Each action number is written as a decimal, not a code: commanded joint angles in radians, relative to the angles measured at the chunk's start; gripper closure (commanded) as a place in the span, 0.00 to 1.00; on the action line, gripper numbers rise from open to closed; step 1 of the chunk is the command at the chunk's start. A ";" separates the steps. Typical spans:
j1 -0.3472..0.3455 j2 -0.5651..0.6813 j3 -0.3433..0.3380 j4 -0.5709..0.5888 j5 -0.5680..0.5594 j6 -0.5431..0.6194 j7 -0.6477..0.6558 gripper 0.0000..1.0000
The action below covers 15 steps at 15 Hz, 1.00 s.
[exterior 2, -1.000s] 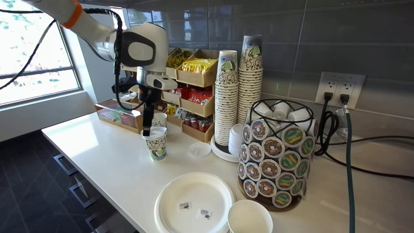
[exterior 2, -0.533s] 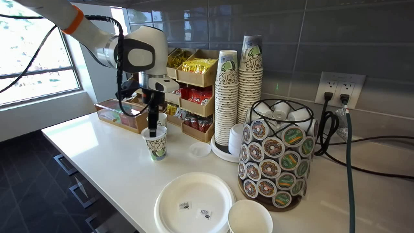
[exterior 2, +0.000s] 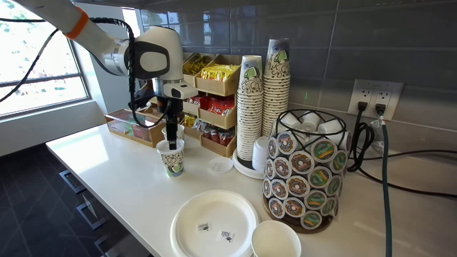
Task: Pick up the paper cup lid and place it upside down on the paper cup to the right
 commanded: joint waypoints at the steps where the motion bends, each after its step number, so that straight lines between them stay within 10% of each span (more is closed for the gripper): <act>1: 0.005 -0.074 -0.001 -0.053 -0.045 0.022 0.031 0.00; 15: 0.020 -0.552 0.093 -0.325 -0.176 0.111 -0.367 0.00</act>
